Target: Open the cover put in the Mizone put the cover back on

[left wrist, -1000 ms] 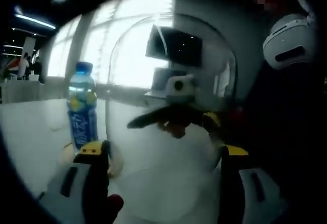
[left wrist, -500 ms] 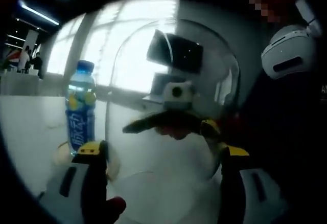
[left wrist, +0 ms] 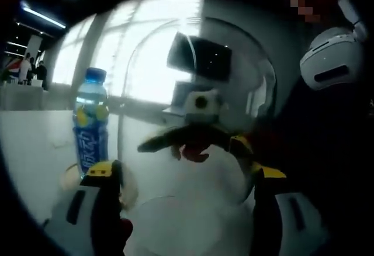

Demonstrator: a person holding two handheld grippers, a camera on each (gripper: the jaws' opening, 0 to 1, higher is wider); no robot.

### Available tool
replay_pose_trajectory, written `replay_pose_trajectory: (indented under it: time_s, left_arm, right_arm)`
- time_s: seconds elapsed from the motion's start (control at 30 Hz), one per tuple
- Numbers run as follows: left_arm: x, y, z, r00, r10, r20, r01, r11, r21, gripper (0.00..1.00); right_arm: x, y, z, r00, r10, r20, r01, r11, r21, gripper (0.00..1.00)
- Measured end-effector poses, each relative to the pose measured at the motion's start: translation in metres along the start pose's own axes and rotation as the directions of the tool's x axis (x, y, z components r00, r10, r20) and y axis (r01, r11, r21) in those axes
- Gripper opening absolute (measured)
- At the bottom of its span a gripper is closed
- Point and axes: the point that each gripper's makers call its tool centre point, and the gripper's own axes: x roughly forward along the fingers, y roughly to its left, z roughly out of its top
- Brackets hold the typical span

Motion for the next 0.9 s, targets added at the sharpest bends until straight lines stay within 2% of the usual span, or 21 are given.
replay_pose_trajectory:
  time_s: [0.13,0.3,0.5,0.53,0.7,0.83,0.9]
  left_arm:
    - [0.0031,-0.0011,0.0007,1.0,-0.002,-0.002,0.002,1.0,0.004,0.84]
    - [0.006,-0.0013,-0.0008,0.999,0.01,-0.038,-0.009,1.0,0.021,0.85]
    - [0.0042,0.0001,-0.0025,0.999,0.012,-0.032,-0.011,0.999,0.048,0.85]
    - [0.0047,-0.0008,-0.0029,0.999,0.012,-0.051,-0.009,0.999,0.05,0.85]
    - [0.0058,-0.0029,-0.0028,0.999,0.009,-0.037,-0.007,0.999,0.049,0.85]
    - [0.0073,-0.004,-0.0032,0.999,0.005,-0.053,-0.003,0.999,0.047,0.85]
    - [0.0074,-0.0048,-0.0026,0.999,0.005,-0.037,-0.004,0.999,0.042,0.85]
  right_arm:
    - [0.0026,0.0035,0.0001,1.0,-0.002,-0.003,0.002,1.0,-0.001,0.9]
    - [0.006,0.0059,0.0023,1.0,-0.004,0.016,0.004,1.0,-0.002,0.9]
    - [0.0077,0.0075,0.0025,1.0,-0.021,0.011,0.021,1.0,-0.008,0.9]
    - [0.0068,0.0066,0.0017,1.0,-0.023,0.011,0.023,1.0,-0.007,0.9]
    - [0.0047,0.0055,0.0014,1.0,-0.024,0.014,0.025,1.0,-0.008,0.9]
    - [0.0044,0.0039,0.0005,1.0,-0.016,0.014,0.016,1.0,-0.01,0.9]
    - [0.0047,0.0036,-0.0003,1.0,-0.016,0.005,0.016,1.0,-0.012,0.91]
